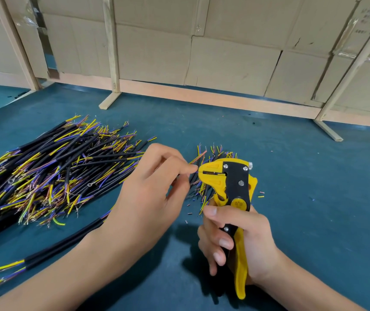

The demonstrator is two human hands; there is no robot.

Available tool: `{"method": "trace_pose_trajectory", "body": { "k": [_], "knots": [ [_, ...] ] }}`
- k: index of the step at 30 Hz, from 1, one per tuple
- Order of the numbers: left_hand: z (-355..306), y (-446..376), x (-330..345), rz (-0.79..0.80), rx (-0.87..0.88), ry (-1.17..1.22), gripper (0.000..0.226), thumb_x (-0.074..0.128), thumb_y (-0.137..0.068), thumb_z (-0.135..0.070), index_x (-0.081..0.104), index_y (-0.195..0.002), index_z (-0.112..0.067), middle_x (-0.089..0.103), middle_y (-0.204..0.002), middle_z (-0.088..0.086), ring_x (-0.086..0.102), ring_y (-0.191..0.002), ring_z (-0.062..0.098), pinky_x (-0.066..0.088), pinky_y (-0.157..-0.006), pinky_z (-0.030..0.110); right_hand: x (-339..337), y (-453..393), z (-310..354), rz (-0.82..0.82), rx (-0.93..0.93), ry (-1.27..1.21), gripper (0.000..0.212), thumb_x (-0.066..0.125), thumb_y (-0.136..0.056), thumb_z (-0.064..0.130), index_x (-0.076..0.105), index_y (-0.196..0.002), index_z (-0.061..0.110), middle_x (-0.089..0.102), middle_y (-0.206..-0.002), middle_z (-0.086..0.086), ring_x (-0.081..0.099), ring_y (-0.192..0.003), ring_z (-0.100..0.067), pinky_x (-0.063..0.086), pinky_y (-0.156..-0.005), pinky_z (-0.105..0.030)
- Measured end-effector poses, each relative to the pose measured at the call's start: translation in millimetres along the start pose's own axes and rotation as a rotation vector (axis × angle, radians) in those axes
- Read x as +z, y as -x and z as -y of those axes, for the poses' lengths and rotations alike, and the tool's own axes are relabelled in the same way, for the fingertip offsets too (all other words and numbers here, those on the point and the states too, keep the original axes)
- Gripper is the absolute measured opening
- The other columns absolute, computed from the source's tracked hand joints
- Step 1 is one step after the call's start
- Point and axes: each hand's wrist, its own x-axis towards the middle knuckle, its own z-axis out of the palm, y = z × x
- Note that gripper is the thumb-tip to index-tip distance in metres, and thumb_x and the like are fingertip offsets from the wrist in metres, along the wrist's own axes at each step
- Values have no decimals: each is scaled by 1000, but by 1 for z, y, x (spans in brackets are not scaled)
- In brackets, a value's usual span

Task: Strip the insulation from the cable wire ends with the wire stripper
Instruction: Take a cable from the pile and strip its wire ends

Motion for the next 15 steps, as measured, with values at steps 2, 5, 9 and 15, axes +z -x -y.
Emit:
{"method": "trace_pose_trajectory", "body": {
  "k": [2,5,9,15],
  "knots": [
    [2,0,1,15,-12,5,17,69,-84,12,74,-93,-1,60,-96,9,58,-86,16,45,-73,25,0,0,-1,-35,-1,8,41,71,-74,21,41,-49,9,30,-41,-3,38,-33,-20,46,-41,-28],
    [6,-2,-2,42,20,-4,17,69,-85,10,74,-94,-2,61,-95,8,57,-84,16,45,-72,24,0,-1,0,-35,-13,-3,39,72,-74,20,42,-51,10,31,-41,-4,39,-32,-20,46,-41,-28],
    [17,-7,-5,70,123,-51,16,68,-87,10,76,-95,-2,63,-95,11,55,-75,16,42,-71,17,2,0,-3,-81,-36,10,39,73,-73,21,42,-52,10,33,-41,-4,38,-32,-21,47,-41,-28],
    [19,-16,-4,114,154,-134,23,67,-85,11,79,-88,-8,66,-86,10,48,-65,15,40,-64,21,6,1,-9,-153,-61,2,41,75,-73,26,43,-55,8,32,-44,-6,38,-34,-23,49,-42,-31]
  ]
}}
